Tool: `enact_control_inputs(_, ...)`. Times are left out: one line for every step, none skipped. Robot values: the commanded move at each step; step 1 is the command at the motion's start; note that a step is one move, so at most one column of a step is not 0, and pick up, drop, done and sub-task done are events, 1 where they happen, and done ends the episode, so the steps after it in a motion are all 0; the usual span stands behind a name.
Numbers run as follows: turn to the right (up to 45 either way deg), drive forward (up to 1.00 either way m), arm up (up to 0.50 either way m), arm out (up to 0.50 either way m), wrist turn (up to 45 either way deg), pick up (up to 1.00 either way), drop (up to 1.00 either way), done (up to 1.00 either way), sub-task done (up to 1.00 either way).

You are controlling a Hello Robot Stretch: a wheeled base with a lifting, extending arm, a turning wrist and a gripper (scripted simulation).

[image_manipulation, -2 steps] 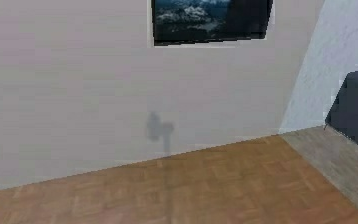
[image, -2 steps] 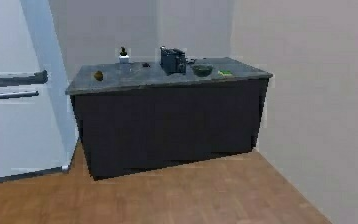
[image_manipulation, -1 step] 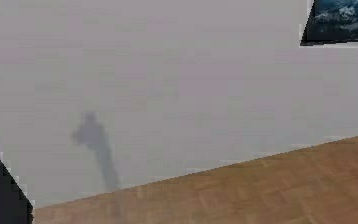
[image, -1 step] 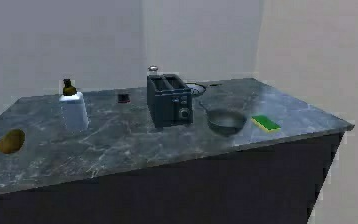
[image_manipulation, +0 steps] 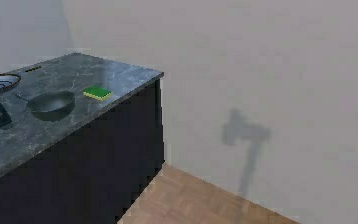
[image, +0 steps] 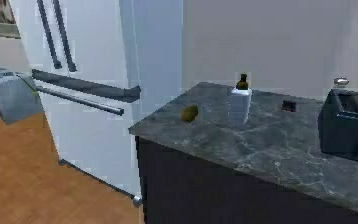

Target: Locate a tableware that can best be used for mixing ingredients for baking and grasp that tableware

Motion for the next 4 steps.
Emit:
enact_control_inputs(-27.0,0.0,0.0,0.0,0.0,0.0,0.0,0.0,0.0)
enact_control_inputs(0.0,0.0,0.5,0.0,0.0,0.0,0.0,0.0,0.0)
enact_control_inputs(0.0,0.0,0.38,0.0,0.0,0.0,0.0,0.0,0.0)
enact_control_inputs(0.0,0.0,0.0,0.5,0.0,0.0,0.0,0.0,0.0)
